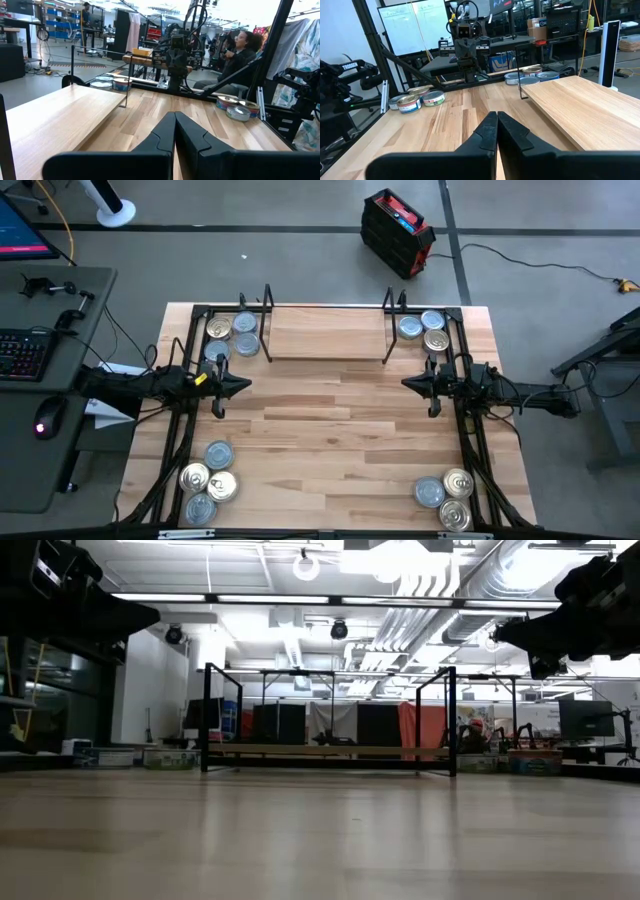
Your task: Stack canned seafood by type on shelf
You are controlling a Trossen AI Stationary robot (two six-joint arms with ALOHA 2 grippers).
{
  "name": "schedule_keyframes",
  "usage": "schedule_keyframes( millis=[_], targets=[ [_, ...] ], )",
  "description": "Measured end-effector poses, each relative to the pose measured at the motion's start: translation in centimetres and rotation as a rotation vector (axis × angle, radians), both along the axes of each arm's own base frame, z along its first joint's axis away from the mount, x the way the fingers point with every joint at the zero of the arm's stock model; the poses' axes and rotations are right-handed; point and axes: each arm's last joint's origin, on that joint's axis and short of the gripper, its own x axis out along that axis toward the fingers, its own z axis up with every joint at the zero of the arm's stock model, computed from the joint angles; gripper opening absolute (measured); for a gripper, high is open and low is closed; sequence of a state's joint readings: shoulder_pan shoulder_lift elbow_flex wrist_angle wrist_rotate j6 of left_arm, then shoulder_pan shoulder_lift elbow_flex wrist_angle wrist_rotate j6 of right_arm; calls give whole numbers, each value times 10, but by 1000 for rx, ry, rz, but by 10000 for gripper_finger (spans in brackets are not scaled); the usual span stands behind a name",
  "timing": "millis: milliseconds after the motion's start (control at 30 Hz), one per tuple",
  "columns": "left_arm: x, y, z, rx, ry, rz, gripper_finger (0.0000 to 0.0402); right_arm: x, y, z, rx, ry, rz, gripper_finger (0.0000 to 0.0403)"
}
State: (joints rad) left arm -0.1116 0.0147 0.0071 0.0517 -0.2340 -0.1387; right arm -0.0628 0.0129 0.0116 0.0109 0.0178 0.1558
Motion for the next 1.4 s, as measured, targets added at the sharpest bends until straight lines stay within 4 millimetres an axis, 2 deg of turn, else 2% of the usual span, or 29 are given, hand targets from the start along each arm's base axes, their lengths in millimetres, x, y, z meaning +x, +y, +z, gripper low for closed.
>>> schedule_keyframes(
  millis=[1233,1300,1400],
  targets=[
    [0,0,1,-1,-11,-1,1,0,0,0,0,0,0,0],
    [0,0,5,-32,-52,-3,1,0,0,0,0,0,0,0],
    [-2,0,15,-210,-184,-27,1,0,0,0,0,0,0,0]
  ],
)
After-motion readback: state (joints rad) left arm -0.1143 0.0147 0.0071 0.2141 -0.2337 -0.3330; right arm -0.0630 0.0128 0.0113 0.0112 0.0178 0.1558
